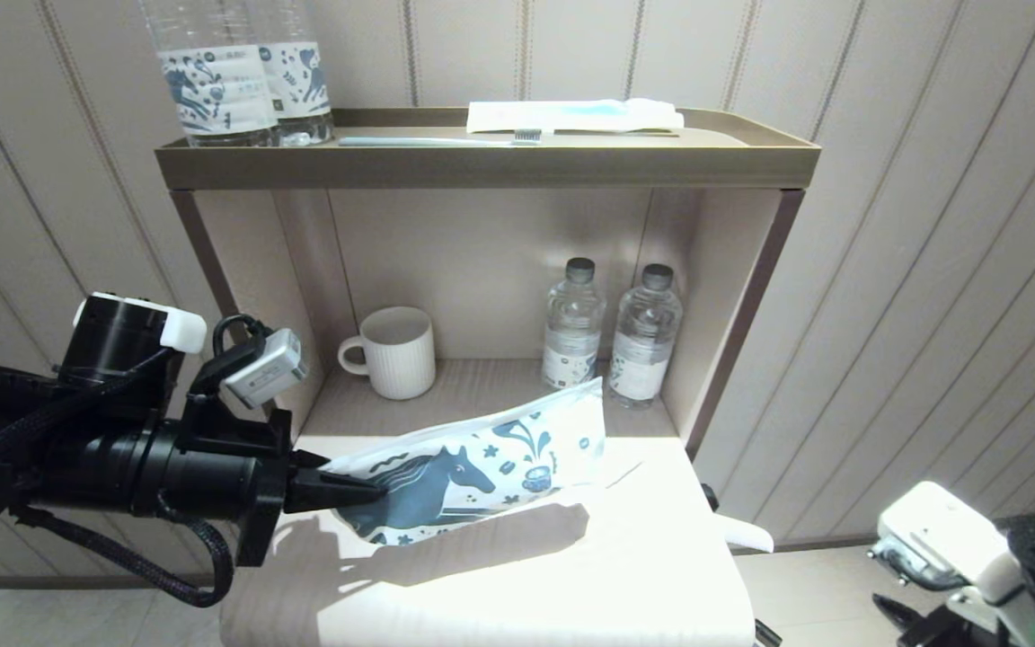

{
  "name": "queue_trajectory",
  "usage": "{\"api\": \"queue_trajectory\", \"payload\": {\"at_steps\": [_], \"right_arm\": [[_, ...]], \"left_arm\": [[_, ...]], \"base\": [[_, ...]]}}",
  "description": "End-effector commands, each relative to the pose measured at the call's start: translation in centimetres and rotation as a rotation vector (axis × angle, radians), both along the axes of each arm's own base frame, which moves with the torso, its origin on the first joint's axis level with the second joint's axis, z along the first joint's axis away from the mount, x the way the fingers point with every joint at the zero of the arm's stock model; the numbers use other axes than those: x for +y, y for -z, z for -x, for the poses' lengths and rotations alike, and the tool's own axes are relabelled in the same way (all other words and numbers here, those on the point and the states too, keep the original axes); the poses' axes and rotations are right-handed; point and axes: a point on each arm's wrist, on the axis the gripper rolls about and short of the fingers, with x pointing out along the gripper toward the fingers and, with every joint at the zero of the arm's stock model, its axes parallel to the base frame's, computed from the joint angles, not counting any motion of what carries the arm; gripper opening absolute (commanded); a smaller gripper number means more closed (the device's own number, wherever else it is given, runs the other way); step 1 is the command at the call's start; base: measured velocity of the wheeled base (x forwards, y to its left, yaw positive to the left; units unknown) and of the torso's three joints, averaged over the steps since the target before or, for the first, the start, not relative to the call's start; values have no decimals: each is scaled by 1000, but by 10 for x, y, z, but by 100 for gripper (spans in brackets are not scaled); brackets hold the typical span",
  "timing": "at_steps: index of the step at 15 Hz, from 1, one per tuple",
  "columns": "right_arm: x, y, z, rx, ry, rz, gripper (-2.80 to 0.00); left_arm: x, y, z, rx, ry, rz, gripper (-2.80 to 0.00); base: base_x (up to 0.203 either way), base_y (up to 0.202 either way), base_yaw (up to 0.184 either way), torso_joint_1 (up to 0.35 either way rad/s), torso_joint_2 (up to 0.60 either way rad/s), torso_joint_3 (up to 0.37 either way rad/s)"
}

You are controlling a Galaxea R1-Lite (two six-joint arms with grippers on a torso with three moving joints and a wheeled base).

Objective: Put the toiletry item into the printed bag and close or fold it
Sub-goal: Pick up the comb

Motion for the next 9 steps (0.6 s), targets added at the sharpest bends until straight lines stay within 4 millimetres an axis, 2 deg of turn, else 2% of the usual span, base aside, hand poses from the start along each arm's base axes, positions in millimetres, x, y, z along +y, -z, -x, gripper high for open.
{"api": "queue_trajectory", "payload": {"at_steps": [1, 6, 9], "right_arm": [[-1, 10, 5, 13, -21, 29, 0], [17, 24, 9, 75, -164, 90, 0], [28, 33, -4, 73, -165, 99, 0]], "left_arm": [[0, -2, 2, -10, 5, 5, -280], [0, -1, 1, -7, 5, 4, -280], [0, -2, 1, -10, 5, 5, -280]], "base": [[0, 0, 0, 0, 0, 0], [0, 0, 0, 0, 0, 0], [0, 0, 0, 0, 0, 0]]}}
